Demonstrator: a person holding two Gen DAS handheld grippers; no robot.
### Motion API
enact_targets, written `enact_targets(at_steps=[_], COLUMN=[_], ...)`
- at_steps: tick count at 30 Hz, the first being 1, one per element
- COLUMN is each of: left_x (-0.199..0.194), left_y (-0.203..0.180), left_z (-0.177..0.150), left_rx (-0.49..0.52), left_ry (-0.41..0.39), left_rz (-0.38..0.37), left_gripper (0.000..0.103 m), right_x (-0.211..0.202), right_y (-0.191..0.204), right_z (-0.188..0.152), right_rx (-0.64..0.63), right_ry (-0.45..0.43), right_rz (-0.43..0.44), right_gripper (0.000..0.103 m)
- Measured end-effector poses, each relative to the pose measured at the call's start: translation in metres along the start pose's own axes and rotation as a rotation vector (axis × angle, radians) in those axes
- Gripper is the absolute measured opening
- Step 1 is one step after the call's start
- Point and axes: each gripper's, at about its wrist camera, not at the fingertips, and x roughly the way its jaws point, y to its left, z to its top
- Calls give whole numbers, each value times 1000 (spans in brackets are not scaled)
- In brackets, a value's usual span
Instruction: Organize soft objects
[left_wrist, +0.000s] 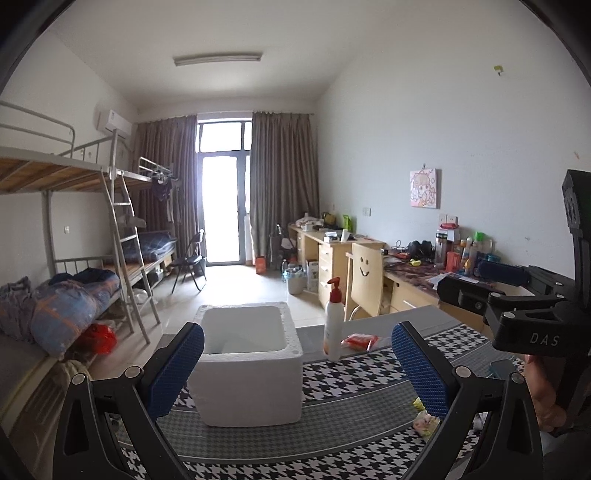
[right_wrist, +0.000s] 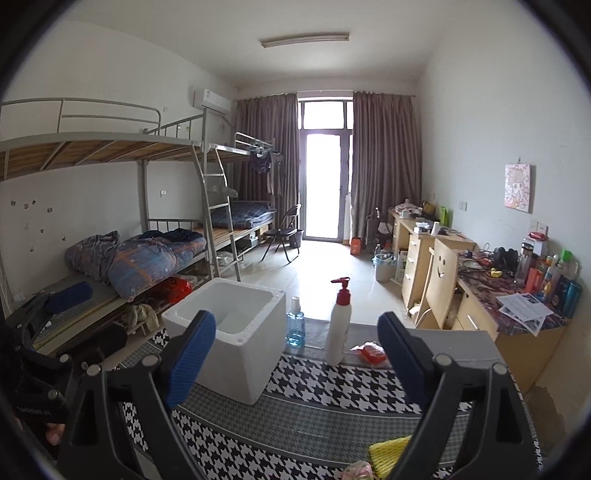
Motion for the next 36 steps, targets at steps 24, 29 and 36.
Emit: enact_targets(at_steps=[24,29,36], left_x=[-13,-10,-5], left_y=[-50,-60,-72], left_z=[-20,-25,-34], left_rx=[47,58,66], left_ry=[-17,3,31], left_rz=[-158,-198,-254], left_gripper=[102,102,102], right_x=[-67,-76,-87], right_y=[-40,-49,-59], right_z=[-32,-42,-55], right_rx=[98,106,112], right_ry=[-72,-70,-66], right_rz=[-178,-228,-310], right_gripper=[94,94,94])
